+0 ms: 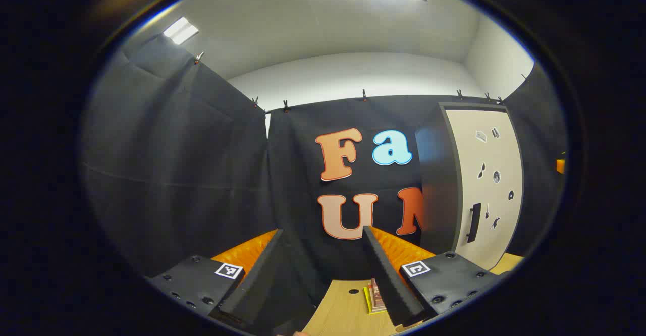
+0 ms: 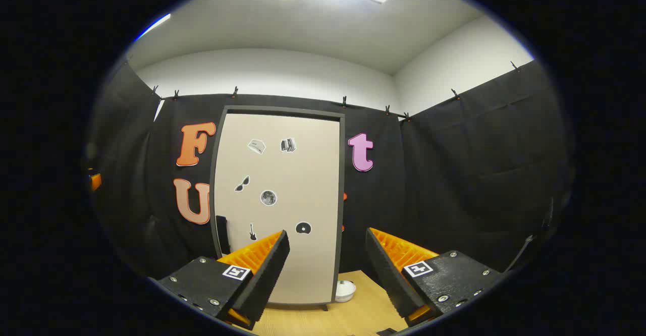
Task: Open the cabinet door with the right hand, grasp the bottle in the cabinet with the left hand and place it on the coaster, then close the cabinet door with the right hand.
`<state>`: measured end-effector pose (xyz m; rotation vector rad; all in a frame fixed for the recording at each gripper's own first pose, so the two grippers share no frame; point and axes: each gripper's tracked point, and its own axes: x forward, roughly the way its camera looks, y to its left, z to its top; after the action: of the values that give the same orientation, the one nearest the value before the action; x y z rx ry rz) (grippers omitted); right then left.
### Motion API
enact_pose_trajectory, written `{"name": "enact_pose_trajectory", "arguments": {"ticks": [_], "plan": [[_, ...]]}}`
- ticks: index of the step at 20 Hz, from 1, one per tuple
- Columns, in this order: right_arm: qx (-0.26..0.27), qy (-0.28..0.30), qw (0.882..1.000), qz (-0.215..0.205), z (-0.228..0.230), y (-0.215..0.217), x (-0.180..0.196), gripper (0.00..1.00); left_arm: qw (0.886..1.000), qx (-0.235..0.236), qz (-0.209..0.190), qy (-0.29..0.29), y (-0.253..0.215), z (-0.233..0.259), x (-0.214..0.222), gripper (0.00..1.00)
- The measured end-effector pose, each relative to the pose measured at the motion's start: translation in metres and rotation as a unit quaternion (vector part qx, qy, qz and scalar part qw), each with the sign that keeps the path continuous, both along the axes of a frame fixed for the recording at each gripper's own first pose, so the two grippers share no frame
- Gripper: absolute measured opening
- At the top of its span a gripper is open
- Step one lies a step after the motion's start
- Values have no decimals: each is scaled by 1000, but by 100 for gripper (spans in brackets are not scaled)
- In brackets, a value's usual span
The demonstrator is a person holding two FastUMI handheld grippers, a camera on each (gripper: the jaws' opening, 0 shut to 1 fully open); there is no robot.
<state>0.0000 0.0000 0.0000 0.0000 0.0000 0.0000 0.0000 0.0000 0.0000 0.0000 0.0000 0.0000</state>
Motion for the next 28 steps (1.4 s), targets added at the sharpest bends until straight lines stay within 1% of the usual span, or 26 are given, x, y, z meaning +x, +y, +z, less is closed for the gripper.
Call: {"name": "enact_pose_trajectory", "arguments": {"ticks": [2,5,9,13,16,20,23,25,28], "plan": [[2,1,1000,-1,1,0,-1,95,1000,-8,-10,0,-5,2,-2,97],[-2,-1,1000,-3,4,0,-4,95,1000,-8,-21,3,-7,4,-5,98],[1,-3,1000,1,7,3,-11,95,1000,3,-12,-8,-1,13,-10,99],[0,1,1000,-3,3,3,-12,95,1000,-5,-19,-5,-6,13,-15,97],[4,9,1000,3,-7,12,-9,95,1000,-3,-16,-5,-4,12,-16,98],[17,35,999,35,-30,40,5,95,1000,1,-16,-3,-8,10,-20,98],[19,51,997,59,-45,65,16,95,1000,0,-12,2,-5,7,-23,97],[18,58,995,74,-54,85,25,95,1000,-1,-6,4,-1,5,-24,98],[12,64,994,84,-66,109,41,95,1000,1,3,9,5,0,-26,98]]}}
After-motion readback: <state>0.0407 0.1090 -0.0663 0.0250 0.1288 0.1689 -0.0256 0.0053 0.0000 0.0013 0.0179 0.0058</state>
